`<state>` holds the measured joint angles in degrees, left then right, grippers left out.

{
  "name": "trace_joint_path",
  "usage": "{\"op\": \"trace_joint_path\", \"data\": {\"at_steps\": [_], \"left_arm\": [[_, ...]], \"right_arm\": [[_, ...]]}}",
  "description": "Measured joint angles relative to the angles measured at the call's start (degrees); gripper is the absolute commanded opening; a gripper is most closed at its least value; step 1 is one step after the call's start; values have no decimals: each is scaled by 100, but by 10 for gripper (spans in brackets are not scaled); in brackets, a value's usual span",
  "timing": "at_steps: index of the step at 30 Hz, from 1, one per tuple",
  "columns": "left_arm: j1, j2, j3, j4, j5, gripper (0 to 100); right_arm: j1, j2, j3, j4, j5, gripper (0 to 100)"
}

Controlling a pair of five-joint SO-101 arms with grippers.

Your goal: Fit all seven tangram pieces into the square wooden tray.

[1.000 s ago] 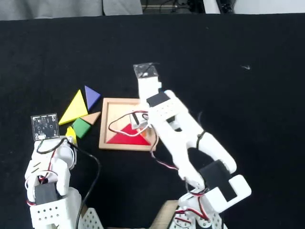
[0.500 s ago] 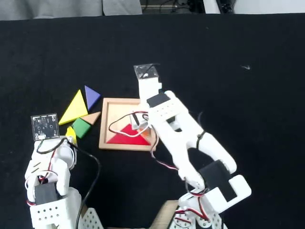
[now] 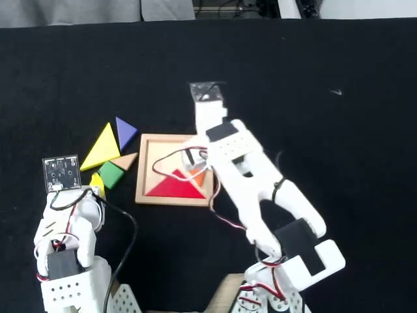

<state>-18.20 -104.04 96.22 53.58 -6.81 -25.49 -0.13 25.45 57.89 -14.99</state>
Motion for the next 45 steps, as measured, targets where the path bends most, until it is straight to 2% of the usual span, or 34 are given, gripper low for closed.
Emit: {"op": "trace_joint_path", "data": {"at_steps": [2, 6, 13, 20, 31, 41, 45], "left_arm": [[0, 0, 0, 0, 0, 152], [0, 0, 0, 0, 0, 152], [0, 0, 0, 0, 0, 152], [0, 0, 0, 0, 0, 152], [0, 0, 0, 0, 0, 152], [0, 0, 0, 0, 0, 152], [0, 0, 0, 0, 0, 152]], "right_arm": [[0, 26, -229, 0, 264, 71], [0, 519, -800, 0, 554, 82], [0, 1741, -1767, 325, 615, 97], [18, 2259, -2409, 554, 624, 99], [35, 2268, -2488, 563, 1081, 96], [35, 2295, -2409, 563, 1125, 99], [53, 2505, -2400, 554, 1424, 96]]}}
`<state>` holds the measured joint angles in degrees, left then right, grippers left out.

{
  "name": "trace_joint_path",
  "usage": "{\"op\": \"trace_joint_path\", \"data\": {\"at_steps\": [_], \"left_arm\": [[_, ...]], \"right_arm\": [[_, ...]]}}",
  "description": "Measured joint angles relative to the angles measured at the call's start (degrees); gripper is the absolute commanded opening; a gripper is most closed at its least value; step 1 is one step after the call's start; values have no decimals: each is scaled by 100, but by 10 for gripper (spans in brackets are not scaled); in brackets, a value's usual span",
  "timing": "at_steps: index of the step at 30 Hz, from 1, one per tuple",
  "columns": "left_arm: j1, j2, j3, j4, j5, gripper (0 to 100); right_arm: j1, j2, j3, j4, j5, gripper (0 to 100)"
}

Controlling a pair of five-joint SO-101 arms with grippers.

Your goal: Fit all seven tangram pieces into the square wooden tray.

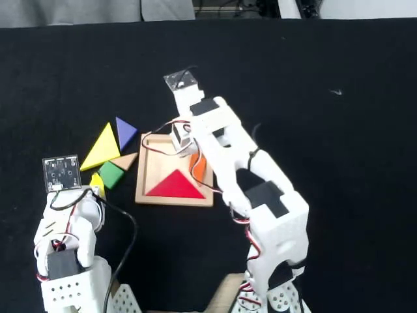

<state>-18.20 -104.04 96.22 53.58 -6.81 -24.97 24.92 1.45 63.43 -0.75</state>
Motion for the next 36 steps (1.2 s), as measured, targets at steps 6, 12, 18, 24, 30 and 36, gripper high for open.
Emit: {"op": "trace_joint_path", "data": {"at_steps": [6, 12, 18, 24, 30, 36], "left_arm": [[0, 0, 0, 0, 0, 152], [0, 0, 0, 0, 0, 152], [0, 0, 0, 0, 0, 152], [0, 0, 0, 0, 0, 151], [0, 0, 0, 0, 0, 151], [0, 0, 0, 0, 0, 151]], "right_arm": [[0, 97, -132, 167, 387, 96], [0, 62, -70, 369, 985, 96], [0, -185, 290, 378, 1635, 96], [-79, -510, 659, 378, 1908, 98], [-149, -879, 747, 185, 1899, 99], [-387, -800, 747, 149, 1785, 99]]}}
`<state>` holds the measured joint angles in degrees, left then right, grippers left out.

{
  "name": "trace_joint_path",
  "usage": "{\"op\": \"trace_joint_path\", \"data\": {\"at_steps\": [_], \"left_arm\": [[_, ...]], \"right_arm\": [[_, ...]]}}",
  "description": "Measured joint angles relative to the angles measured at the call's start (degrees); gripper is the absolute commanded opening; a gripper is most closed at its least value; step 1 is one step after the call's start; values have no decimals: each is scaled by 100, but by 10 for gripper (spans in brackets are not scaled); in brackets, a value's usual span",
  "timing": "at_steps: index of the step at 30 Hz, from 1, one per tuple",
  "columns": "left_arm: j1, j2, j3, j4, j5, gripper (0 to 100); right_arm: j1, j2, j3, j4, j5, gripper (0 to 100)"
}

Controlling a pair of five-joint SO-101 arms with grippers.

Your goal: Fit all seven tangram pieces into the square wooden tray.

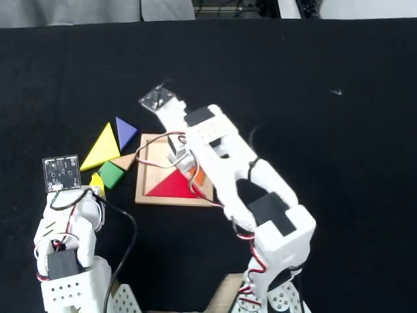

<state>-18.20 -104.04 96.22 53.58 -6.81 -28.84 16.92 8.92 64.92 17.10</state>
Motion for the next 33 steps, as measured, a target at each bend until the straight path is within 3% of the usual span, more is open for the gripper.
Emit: {"op": "trace_joint_path", "data": {"at_steps": [10, 18, 33], "left_arm": [[0, 0, 0, 0, 0, 151], [0, 0, 0, 0, 0, 150], [0, 0, 0, 0, 0, 149]], "right_arm": [[18, 343, -158, 53, -18, 99], [9, 237, -360, 888, 158, 99], [9, 527, -897, 308, 123, 99]]}}
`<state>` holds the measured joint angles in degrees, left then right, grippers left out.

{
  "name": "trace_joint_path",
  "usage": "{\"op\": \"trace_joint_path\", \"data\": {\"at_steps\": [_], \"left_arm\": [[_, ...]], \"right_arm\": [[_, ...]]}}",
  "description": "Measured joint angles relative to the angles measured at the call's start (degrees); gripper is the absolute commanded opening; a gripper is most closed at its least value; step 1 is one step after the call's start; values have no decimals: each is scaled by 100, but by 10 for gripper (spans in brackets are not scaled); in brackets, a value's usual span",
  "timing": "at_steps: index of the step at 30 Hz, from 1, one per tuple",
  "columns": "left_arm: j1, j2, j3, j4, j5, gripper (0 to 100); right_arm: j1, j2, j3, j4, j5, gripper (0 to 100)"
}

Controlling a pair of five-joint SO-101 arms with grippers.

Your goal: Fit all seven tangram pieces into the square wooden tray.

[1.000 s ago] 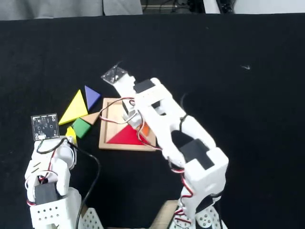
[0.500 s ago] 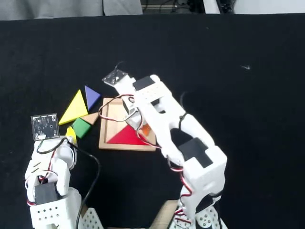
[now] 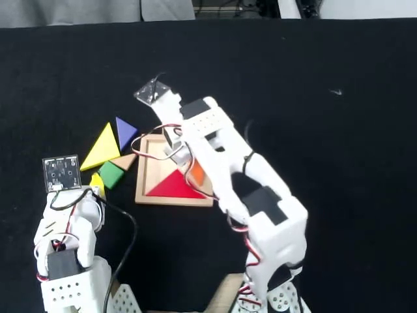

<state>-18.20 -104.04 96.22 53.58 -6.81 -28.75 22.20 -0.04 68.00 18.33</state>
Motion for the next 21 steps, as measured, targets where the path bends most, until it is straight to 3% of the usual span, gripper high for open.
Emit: {"op": "trace_joint_path", "data": {"at_steps": [9, 21], "left_arm": [[0, 0, 0, 0, 0, 149], [0, 0, 0, 0, 0, 149]], "right_arm": [[9, 510, -343, 97, 0, 97], [-9, 519, -563, 1213, 18, 96]]}}
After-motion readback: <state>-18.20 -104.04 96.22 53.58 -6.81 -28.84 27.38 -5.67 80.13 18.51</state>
